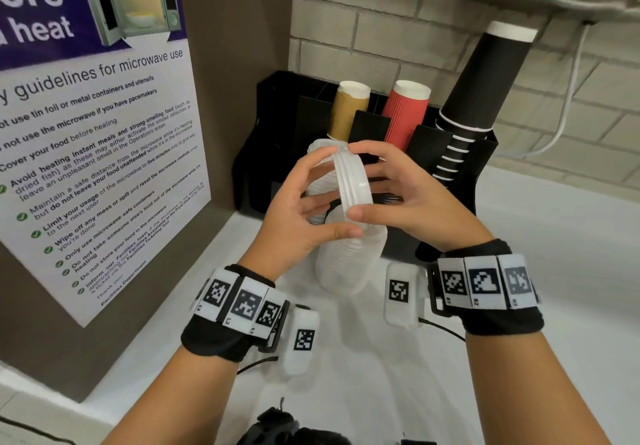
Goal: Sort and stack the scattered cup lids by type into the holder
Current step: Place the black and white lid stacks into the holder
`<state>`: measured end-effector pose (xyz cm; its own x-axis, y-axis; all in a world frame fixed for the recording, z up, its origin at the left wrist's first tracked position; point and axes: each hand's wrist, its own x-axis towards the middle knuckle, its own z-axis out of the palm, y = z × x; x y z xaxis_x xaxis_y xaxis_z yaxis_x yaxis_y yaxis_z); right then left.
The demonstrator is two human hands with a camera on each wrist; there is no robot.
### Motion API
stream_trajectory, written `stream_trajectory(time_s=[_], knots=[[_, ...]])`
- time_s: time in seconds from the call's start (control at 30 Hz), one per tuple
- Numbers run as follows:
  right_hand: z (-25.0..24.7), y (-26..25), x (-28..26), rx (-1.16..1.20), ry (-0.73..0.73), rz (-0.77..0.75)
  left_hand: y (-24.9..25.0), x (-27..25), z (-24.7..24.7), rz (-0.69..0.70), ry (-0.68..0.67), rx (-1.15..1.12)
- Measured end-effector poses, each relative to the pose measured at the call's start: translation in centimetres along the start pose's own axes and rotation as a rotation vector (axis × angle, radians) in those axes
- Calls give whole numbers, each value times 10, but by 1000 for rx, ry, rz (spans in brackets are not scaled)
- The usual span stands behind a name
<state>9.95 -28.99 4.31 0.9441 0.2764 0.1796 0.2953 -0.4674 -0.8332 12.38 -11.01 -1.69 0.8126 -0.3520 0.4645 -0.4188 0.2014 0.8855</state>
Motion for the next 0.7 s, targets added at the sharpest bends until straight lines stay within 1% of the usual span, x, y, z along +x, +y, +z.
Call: stream_trajectory(time_s=[0.17, 0.4, 0.47, 0.53, 0.6, 0.67, 0.7], knots=[[0, -2, -3, 32, 46, -18, -1, 2, 4, 52, 16, 20], [1, 2, -2, 14, 123, -82, -3, 5, 6, 41, -18, 23], [-11, 7, -5, 30, 209, -112, -4, 5, 1, 28, -2, 20], [-30, 17, -8, 26, 377, -99, -5, 4, -8, 14, 41, 29], [-50, 35, -9, -20, 533, -39, -6, 5, -17, 2, 91, 47], [-65, 58, -10, -141, 620, 51, -7, 6, -23, -10, 134, 54], [-69, 69, -10, -222, 637, 104, -7, 7, -25, -17, 152, 56]])
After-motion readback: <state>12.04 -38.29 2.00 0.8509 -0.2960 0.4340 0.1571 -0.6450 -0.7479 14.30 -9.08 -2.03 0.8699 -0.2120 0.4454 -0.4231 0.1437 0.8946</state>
